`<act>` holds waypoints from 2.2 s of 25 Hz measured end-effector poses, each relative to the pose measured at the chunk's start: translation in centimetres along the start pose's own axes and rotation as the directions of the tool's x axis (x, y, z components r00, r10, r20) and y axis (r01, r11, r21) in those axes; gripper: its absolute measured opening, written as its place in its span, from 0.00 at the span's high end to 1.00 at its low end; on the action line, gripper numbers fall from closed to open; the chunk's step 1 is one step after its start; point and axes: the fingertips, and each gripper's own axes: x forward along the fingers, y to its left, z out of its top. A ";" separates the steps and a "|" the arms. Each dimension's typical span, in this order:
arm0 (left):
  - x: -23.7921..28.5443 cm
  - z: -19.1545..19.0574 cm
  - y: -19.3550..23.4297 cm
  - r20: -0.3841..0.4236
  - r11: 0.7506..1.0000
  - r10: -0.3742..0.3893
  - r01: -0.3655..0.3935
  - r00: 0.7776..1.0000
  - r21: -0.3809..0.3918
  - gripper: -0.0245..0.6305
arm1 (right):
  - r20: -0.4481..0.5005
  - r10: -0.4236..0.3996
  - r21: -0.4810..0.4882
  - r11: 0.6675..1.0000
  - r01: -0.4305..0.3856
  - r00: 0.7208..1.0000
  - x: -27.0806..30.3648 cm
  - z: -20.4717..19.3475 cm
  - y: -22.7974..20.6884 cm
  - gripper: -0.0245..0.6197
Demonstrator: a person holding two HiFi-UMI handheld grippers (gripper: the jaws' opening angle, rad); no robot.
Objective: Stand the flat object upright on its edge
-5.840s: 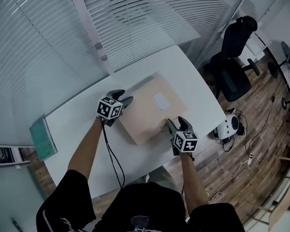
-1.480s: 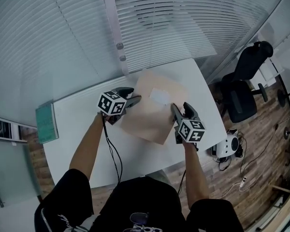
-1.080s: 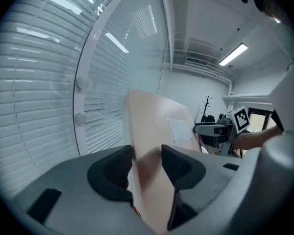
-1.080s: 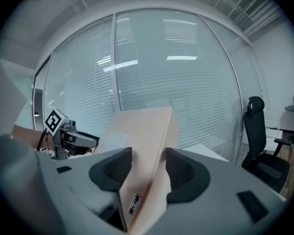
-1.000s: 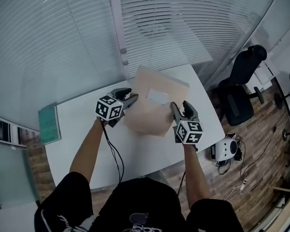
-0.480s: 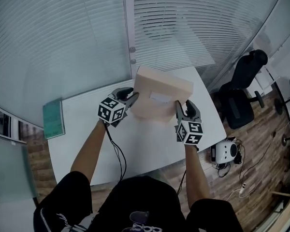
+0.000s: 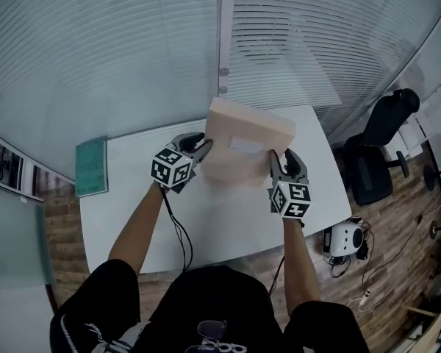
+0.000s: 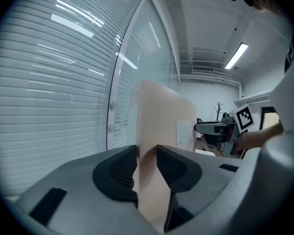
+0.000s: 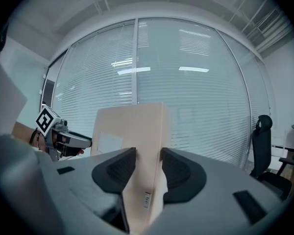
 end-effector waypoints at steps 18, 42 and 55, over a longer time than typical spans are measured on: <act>-10.5 -0.7 9.1 0.022 0.960 0.272 -0.270 0.962 -0.074 0.75 | 0.003 0.291 -0.056 0.955 -0.290 0.957 9.2 3.0 11.6 0.68; -14.4 -2.0 16.5 0.021 0.884 0.453 -0.446 0.891 -0.141 0.75 | -0.013 0.452 -0.071 0.889 -0.452 0.892 17.1 4.3 18.4 0.68; -11.6 -1.1 20.3 0.035 0.867 0.482 -0.470 0.876 -0.166 0.75 | -0.011 0.436 -0.057 0.898 -0.436 0.900 21.5 4.6 17.5 0.68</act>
